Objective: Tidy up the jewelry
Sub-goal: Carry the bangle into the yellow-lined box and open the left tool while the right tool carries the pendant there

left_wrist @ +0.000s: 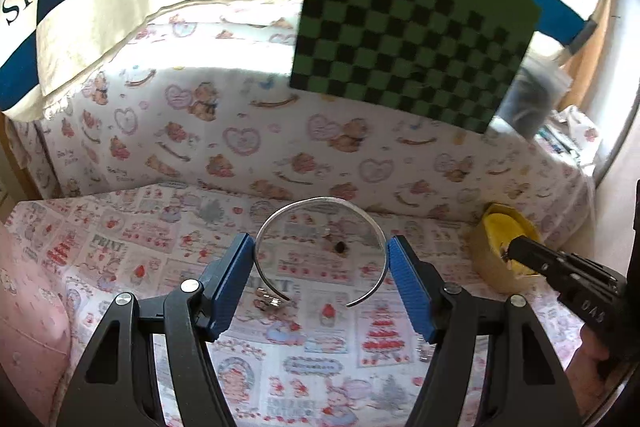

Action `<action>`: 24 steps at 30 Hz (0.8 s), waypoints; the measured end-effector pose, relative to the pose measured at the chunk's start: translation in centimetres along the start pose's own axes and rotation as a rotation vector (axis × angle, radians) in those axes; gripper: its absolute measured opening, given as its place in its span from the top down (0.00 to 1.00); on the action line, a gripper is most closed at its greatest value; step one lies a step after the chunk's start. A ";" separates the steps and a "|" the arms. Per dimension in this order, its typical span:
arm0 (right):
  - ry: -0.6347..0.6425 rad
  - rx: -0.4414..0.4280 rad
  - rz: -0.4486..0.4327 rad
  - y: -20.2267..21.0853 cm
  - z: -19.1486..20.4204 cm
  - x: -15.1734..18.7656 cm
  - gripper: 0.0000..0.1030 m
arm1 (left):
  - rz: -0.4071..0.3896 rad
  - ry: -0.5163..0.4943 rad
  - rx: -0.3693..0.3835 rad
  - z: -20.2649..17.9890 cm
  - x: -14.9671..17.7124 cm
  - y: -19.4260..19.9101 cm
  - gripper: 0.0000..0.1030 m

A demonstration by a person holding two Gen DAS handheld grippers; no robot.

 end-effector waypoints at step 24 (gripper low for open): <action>-0.353 -0.139 -0.053 3.0 -15.9 -1.9 0.98 | 0.193 -0.029 0.270 -16.7 -1.7 -5.2 0.34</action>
Point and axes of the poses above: each gripper's, at about its wrist camera, not at the fingertips, and y roughly against the way its jaws point, z to its left, x to its underside, the point moved 6 cm from there along -y, roughly the way its jaws point, and after that the axes turned 5 degrees about -y, right-handed, at the moved point
